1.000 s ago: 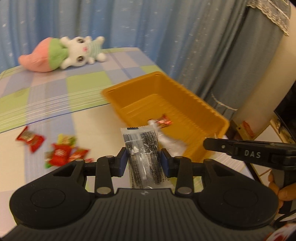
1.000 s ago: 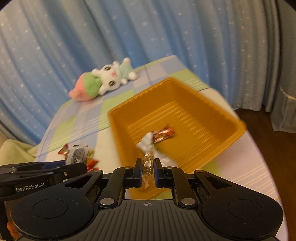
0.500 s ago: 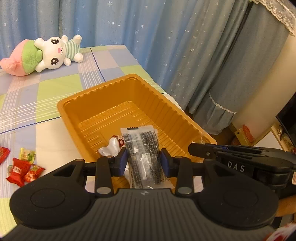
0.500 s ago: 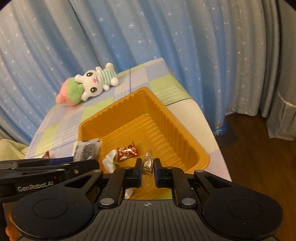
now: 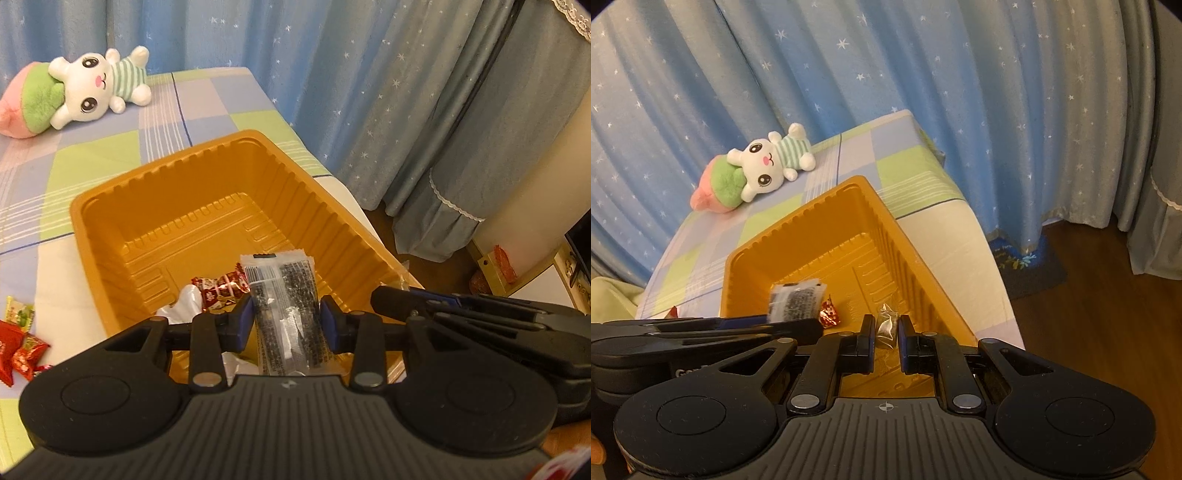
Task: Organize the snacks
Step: 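Carry the clear packet and small candy over the orange tray, then open both grippers to drop the packet and candy into the tray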
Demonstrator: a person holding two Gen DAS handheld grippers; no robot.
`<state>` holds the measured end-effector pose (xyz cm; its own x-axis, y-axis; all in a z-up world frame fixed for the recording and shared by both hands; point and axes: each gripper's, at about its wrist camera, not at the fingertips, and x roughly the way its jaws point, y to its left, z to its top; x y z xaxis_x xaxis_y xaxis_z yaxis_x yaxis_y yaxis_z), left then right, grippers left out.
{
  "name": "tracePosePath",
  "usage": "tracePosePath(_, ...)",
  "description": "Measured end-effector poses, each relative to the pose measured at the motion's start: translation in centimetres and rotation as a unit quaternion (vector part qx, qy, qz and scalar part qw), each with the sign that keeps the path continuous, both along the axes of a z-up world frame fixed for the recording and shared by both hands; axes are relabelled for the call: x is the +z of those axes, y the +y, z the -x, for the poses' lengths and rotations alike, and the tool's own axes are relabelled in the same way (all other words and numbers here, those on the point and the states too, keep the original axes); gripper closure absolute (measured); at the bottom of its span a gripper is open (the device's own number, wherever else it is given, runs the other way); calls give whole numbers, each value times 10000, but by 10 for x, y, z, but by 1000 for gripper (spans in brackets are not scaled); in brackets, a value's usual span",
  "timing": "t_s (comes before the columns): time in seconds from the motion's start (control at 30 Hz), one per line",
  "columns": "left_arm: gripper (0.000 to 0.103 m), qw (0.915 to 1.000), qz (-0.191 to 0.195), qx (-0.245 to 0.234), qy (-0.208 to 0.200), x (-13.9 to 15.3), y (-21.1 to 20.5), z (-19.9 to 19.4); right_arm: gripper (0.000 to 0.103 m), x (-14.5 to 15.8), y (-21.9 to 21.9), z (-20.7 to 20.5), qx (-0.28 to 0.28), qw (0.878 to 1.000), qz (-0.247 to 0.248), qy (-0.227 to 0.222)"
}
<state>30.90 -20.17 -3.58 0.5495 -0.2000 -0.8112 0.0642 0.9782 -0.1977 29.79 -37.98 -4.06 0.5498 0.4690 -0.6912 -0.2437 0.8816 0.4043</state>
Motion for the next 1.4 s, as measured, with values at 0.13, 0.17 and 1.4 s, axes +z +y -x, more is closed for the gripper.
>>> tracePosePath(0.13, 69, 9999, 75, 0, 89, -4, -1, -5, 90, -3, 0, -7, 11, 10000, -28, 48)
tracePosePath(0.17, 69, 9999, 70, 4, 93, -4, 0, -5, 90, -3, 0, -8, 13, 10000, -35, 55)
tracePosePath(1.4, 43, 9991, -103, 283, -309, 29, 49, 60, 45, 14, 3, 29, 98, 9992, -378, 43)
